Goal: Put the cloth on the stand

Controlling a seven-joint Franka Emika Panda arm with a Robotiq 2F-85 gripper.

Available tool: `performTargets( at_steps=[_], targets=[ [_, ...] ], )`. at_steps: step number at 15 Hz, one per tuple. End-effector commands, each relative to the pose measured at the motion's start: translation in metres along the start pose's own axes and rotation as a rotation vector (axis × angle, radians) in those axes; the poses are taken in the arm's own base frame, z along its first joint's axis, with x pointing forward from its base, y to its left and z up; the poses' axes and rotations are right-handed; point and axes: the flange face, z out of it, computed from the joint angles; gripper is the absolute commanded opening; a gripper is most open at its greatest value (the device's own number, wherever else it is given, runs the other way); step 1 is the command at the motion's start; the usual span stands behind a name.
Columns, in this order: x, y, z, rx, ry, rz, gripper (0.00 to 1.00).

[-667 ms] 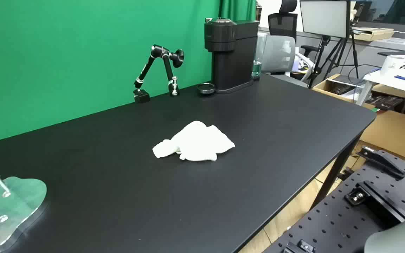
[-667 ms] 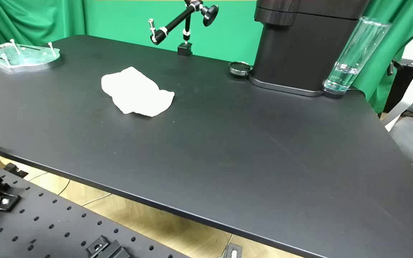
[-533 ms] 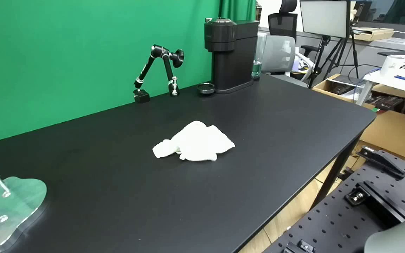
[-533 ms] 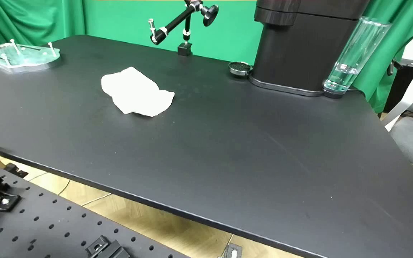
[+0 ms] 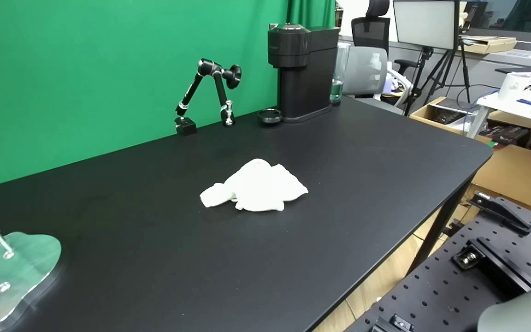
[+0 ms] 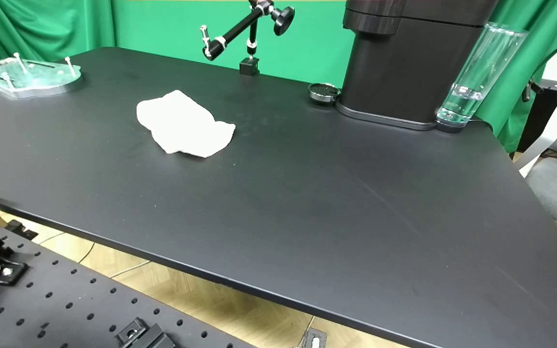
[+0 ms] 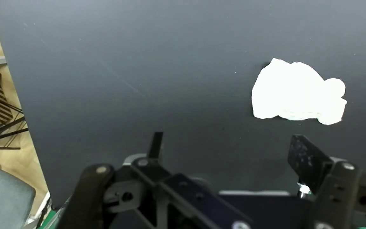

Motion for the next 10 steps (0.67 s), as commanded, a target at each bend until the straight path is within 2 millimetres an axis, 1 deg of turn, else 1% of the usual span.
performTargets(
  at_steps=[1,4,5,8,10],
  targets=[
    [0.0,0.0,0.0,0.0,-0.001,0.0,1.0],
    [0.0,0.0,0.0,0.0,-0.001,0.0,1.0],
    [-0.001,-0.006,0.005,0.007,0.004,-0.018,1.0],
    [-0.012,-0.044,0.04,0.036,0.006,-0.04,1.0],
    [-0.029,-0.083,0.071,0.081,-0.014,-0.094,1.0]
  ],
)
